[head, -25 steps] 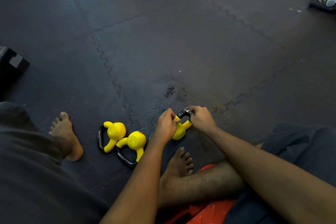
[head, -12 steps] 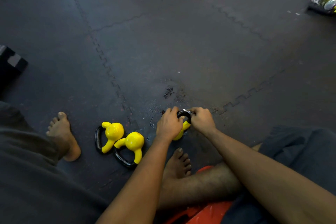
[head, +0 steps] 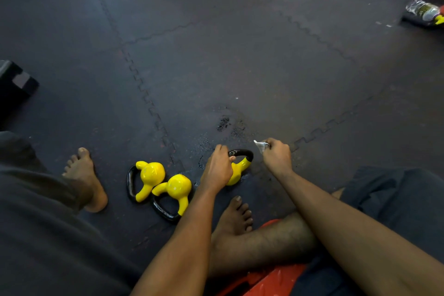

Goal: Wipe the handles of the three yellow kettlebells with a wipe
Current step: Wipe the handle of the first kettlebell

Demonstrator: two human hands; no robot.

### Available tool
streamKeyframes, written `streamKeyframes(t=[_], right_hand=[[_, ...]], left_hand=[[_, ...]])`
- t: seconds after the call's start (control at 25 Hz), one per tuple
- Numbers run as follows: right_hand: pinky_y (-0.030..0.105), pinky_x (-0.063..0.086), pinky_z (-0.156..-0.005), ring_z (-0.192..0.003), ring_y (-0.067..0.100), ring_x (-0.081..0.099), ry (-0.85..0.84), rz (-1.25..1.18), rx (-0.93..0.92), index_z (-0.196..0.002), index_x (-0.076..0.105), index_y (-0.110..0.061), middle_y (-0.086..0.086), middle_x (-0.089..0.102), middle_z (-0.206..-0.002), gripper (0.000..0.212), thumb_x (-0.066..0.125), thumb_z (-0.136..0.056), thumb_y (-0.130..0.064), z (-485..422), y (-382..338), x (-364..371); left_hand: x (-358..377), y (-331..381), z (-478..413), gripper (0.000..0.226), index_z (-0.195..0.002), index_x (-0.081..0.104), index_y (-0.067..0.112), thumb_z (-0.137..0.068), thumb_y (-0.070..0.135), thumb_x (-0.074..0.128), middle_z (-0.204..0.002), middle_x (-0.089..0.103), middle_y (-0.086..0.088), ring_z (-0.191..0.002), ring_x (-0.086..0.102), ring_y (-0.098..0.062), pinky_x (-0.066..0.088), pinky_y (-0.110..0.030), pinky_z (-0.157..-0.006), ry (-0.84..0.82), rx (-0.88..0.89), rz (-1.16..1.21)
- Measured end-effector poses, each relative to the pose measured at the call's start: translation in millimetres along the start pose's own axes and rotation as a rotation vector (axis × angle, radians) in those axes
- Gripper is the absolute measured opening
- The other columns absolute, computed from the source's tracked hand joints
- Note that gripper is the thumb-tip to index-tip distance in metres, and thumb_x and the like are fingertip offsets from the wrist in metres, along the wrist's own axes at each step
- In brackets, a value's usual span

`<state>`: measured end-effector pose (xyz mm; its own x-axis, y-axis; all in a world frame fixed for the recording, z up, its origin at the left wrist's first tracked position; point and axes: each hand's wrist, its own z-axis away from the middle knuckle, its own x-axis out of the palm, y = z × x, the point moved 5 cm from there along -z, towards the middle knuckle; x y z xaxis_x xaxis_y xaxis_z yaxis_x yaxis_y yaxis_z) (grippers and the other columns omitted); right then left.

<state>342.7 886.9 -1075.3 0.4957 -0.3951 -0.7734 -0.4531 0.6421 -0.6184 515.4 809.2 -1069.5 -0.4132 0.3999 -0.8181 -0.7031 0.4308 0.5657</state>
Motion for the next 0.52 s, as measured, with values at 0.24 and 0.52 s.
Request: streamKeyframes(t=[0.24, 0.52], right_hand=[[0.032, 0.043, -0.061, -0.082, 0.036, 0.064, -0.037, 0.0, -0.074, -0.104, 0.072, -0.014, 0.019, 0.071, -0.089, 0.032, 0.047, -0.085, -0.007, 1.4, -6.7, 2.7], [0.033, 0.052, -0.084, -0.105, 0.024, 0.066, -0.232, 0.009, -0.467, -0.119, 0.069, -0.018, 0.004, 0.07, -0.117, 0.033, 0.052, -0.092, -0.008, 35.2, -53.3, 28.2]], left_hand=[[-10.4, -41.6, 14.8, 0.017, -0.106, 0.057, 0.003, -0.096, 0.016, 0.054, -0.106, 0.055, -0.014, -0.098, 0.053, -0.028, 0.034, -0.029, -0.076, 0.064, -0.09, 0.212], [-12.9, -49.2, 27.2, 0.013, -0.104, 0.057, 0.008, -0.094, 0.017, 0.055, -0.097, 0.063, -0.011, -0.087, 0.057, -0.024, 0.04, -0.03, -0.071, 0.023, -0.12, 0.295]])
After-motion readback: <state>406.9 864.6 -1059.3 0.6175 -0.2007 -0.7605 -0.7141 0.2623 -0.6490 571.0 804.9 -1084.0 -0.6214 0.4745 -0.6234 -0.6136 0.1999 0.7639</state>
